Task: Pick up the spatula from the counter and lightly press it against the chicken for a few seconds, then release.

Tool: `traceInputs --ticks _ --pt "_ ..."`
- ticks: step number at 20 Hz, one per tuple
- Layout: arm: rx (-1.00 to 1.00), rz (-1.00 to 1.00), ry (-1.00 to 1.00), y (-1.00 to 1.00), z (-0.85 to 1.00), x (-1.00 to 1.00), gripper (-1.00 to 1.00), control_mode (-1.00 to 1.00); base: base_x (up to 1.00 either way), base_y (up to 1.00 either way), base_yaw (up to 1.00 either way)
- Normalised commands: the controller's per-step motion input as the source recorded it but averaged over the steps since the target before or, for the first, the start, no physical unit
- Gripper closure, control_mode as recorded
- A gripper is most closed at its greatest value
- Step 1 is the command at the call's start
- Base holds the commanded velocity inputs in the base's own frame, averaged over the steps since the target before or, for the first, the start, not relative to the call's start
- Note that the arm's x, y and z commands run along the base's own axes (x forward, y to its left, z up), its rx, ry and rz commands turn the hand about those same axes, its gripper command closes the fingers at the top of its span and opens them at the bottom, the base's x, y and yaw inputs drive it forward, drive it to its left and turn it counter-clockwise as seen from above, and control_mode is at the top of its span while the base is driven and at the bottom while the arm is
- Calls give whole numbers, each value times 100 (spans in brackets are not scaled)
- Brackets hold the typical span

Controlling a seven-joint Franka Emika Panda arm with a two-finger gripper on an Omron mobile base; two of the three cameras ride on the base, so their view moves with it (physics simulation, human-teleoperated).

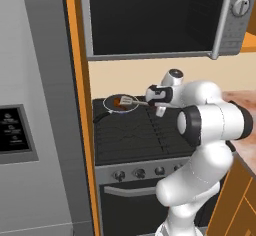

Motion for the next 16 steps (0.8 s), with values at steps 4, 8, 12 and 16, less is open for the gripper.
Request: traceInputs --ticks 4,8,12,16 --pt "0 0 0 0 -11 18 100 -100 0 0 0" --pt "0 0 0 0 -10 20 100 -100 0 0 0" --pt "0 0 0 0 -14 20 100 -100 0 0 0" --pt "0 0 0 0 -13 21 100 -100 0 0 0"
